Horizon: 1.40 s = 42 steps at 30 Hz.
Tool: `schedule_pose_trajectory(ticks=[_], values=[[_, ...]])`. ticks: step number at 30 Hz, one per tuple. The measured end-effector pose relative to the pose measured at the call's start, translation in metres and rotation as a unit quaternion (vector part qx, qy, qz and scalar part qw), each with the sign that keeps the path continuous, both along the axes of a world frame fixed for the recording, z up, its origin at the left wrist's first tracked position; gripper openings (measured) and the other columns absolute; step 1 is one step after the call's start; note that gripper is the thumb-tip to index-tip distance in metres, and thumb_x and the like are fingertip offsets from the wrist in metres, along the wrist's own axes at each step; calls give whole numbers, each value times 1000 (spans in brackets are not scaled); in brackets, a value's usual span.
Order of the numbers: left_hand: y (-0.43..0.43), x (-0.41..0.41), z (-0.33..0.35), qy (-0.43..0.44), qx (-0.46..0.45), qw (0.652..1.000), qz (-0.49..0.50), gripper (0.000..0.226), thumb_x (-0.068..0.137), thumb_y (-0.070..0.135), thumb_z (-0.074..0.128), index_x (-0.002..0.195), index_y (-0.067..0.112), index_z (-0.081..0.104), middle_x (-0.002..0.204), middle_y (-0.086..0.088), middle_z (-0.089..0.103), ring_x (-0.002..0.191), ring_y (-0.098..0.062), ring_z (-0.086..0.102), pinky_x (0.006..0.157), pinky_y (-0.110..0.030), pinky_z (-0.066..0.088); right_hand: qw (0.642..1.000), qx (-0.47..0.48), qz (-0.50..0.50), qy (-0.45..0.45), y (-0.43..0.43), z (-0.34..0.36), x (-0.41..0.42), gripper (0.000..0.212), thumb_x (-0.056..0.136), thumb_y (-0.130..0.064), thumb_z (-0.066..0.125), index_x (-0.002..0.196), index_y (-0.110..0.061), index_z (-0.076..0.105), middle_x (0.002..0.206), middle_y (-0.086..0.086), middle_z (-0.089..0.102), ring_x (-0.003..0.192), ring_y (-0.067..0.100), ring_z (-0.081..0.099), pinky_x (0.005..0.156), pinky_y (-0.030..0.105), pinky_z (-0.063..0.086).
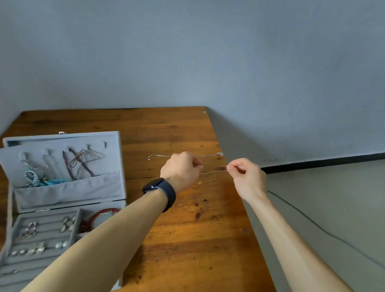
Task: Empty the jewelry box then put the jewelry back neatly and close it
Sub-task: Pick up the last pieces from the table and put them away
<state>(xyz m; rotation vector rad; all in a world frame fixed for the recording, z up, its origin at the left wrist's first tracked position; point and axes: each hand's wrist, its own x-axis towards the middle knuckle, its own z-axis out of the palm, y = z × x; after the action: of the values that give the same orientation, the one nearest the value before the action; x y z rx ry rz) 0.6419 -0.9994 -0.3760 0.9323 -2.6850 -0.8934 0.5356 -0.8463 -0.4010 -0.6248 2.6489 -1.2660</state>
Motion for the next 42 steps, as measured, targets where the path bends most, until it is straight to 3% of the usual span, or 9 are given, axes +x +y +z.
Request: schedule_pose_trajectory(ticks=[9, 15, 21, 28, 35, 42], values=[[-4, -30, -32, -23, -154, 988, -7, 23, 98, 24, 48, 107, 21, 69, 106, -2, 65, 94, -29, 62, 76, -35, 53, 996, 72, -38, 44, -33, -23, -29, 16, 94, -29, 66, 102, -22, 77, 105, -7, 74, 100, 10, 64, 83, 17, 37], [-3, -32, -31, -34, -178, 983, 6, 28, 99, 27, 44, 98, 17, 71, 101, -3, 63, 85, -29, 63, 68, -34, 54, 997, 62, -28, 27, -32, -30, -26, 26, 97, -36, 59, 115, -23, 74, 119, -4, 70, 120, 20, 57, 97, 27, 39], [2, -8, -10, -67, -183, 981, -3, 33, 100, 28, 39, 102, 18, 70, 97, -2, 60, 77, -26, 58, 62, -29, 44, 998, 51, -20, 13, -8, -13, -8, 24, 99, -24, 57, 120, -23, 69, 125, -3, 66, 119, 15, 57, 92, 20, 36], [35, 97, 12, -10, -196, 980, -32, 34, 100, 37, 42, 125, 31, 64, 119, 3, 66, 112, -22, 56, 83, -35, 51, 999, -19, 39, 33, 47, 7, 87, 23, 97, -18, 59, 117, -27, 67, 119, -9, 65, 101, 4, 61, 82, 9, 44], [75, 229, 1, 19, -222, 975, -13, 32, 97, 39, 47, 123, 33, 65, 123, 8, 64, 112, -19, 55, 88, -35, 47, 987, -96, 113, 58, 91, 10, 217, 22, 94, -17, 63, 110, -32, 67, 108, -17, 63, 100, 1, 62, 85, 16, 52], [92, 337, -6, 36, -183, 980, 66, 30, 96, 37, 53, 124, 35, 64, 121, 11, 64, 111, -14, 55, 90, -31, 49, 976, -51, 186, 103, 103, -1, 302, 24, 92, -17, 65, 111, -32, 68, 106, -24, 60, 99, -3, 59, 83, 14, 48]])
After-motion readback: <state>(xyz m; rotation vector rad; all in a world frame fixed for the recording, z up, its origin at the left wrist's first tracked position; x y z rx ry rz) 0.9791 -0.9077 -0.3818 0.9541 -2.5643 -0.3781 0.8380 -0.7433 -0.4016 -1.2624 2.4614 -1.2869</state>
